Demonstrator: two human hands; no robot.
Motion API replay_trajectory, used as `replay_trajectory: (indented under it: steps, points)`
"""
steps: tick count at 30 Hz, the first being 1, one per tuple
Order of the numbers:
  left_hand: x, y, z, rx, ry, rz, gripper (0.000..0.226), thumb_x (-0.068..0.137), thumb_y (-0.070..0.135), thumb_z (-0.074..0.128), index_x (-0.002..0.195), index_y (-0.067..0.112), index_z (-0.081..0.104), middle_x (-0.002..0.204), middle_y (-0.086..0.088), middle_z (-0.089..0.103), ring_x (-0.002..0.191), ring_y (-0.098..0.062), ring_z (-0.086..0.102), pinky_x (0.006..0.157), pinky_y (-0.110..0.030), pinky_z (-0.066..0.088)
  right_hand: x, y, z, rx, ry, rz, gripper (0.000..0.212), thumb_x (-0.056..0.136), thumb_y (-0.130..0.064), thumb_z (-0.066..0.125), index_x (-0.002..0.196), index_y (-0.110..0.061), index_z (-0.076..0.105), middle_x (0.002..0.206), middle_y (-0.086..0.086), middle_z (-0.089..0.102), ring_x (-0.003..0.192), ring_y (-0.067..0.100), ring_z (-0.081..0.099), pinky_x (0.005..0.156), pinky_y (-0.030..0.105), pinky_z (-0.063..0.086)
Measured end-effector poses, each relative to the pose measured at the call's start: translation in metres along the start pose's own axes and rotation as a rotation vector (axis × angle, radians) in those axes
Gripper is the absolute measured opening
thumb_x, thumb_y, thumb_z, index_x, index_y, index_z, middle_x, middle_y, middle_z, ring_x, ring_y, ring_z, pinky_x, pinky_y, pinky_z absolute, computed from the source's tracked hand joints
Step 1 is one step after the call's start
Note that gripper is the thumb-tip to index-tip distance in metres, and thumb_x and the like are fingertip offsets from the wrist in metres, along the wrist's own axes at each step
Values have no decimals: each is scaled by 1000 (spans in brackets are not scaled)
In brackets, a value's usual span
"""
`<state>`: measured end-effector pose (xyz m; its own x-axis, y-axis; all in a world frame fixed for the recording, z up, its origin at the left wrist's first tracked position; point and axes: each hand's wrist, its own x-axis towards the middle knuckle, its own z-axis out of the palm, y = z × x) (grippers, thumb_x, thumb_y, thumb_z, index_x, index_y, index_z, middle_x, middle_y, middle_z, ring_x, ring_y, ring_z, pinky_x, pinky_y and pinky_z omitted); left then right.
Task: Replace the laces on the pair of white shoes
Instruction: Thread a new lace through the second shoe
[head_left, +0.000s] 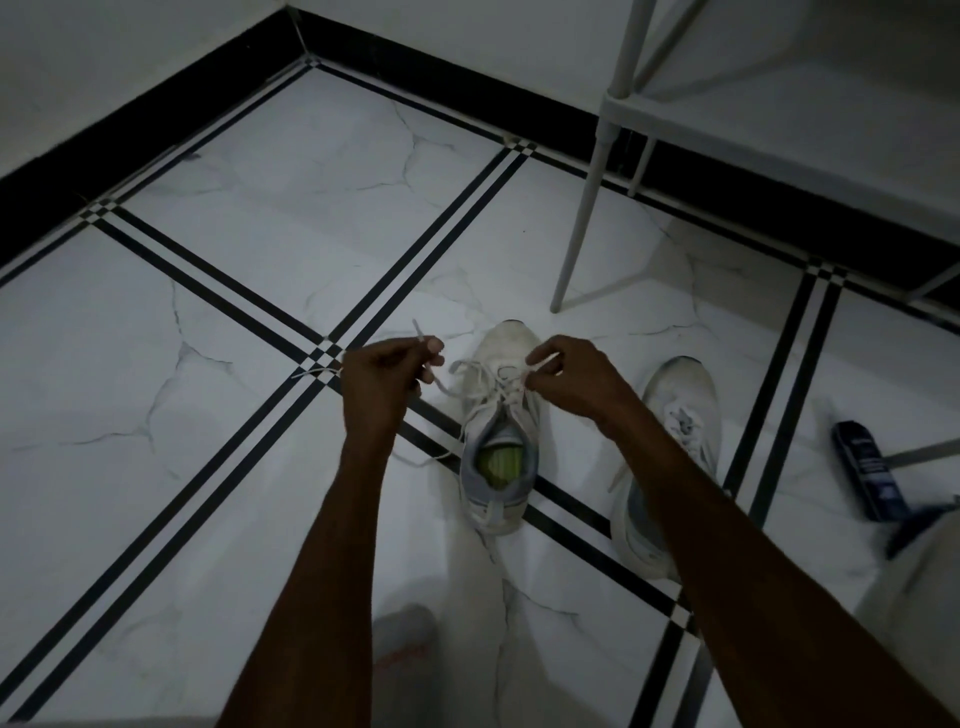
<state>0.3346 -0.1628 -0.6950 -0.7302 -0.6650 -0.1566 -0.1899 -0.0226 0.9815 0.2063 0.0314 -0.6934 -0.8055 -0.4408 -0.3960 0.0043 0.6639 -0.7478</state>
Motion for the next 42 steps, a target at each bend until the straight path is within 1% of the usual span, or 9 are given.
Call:
replay_trajectory:
  steps: [6,13,16,21,25,31,36,38,42]
  points:
    - [-2,-26,28,307,-143,142,16,98,14,65,100,6,79,72,-6,73,57,-3,64,60,-17,51,-10,2,13,-186,-219,63,46,69,-33,85,107,-17,63,105,3,64,95,18,63,80,34,57]
    - [-7,-32,32,452,-222,241,3,88,11,75,90,10,77,76,3,75,67,-3,70,68,-19,57,-18,10,40,-324,52,-150,22,81,-22,75,92,-2,74,92,12,73,86,25,69,75,32,57]
    - [-9,-33,38,529,-243,269,5,84,15,80,89,16,79,83,5,76,73,1,69,74,-10,53,-11,19,32,-222,39,-108,14,83,-19,73,87,-7,79,86,10,76,82,22,71,78,32,58]
    - [-15,-32,46,591,-292,243,10,87,22,79,95,16,80,90,3,77,74,5,65,74,-1,47,-11,36,22,299,-89,134,6,83,-7,76,88,-3,77,87,19,74,85,31,73,81,43,62]
    - [-20,-27,52,646,-297,261,9,84,19,80,92,15,81,84,6,74,66,12,55,70,3,38,-20,32,16,520,-156,189,15,88,-1,69,100,8,71,95,24,70,87,29,70,71,28,62]
    - [-25,-26,51,650,-289,265,9,85,15,76,93,12,80,92,-2,76,82,-8,63,72,0,40,-20,27,16,630,-169,288,21,88,6,66,108,15,66,87,20,68,76,23,67,61,24,61]
    - [-26,-24,52,662,-289,267,13,81,15,79,93,10,80,92,-8,74,84,-17,66,78,-28,51,-18,26,17,606,-195,306,23,88,9,65,109,16,65,88,19,67,79,24,66,72,29,62]
    - [-26,-25,52,662,-287,271,12,81,14,80,92,8,79,90,-7,74,81,-15,64,74,-16,48,-17,25,18,549,-213,282,24,87,11,63,111,18,64,93,21,67,82,26,65,82,35,60]
    - [-26,-25,53,691,-307,276,10,82,15,80,89,7,79,88,-8,71,79,-13,59,67,-6,37,-16,23,19,604,-200,335,22,88,8,65,108,16,65,87,19,67,76,22,66,66,25,61]
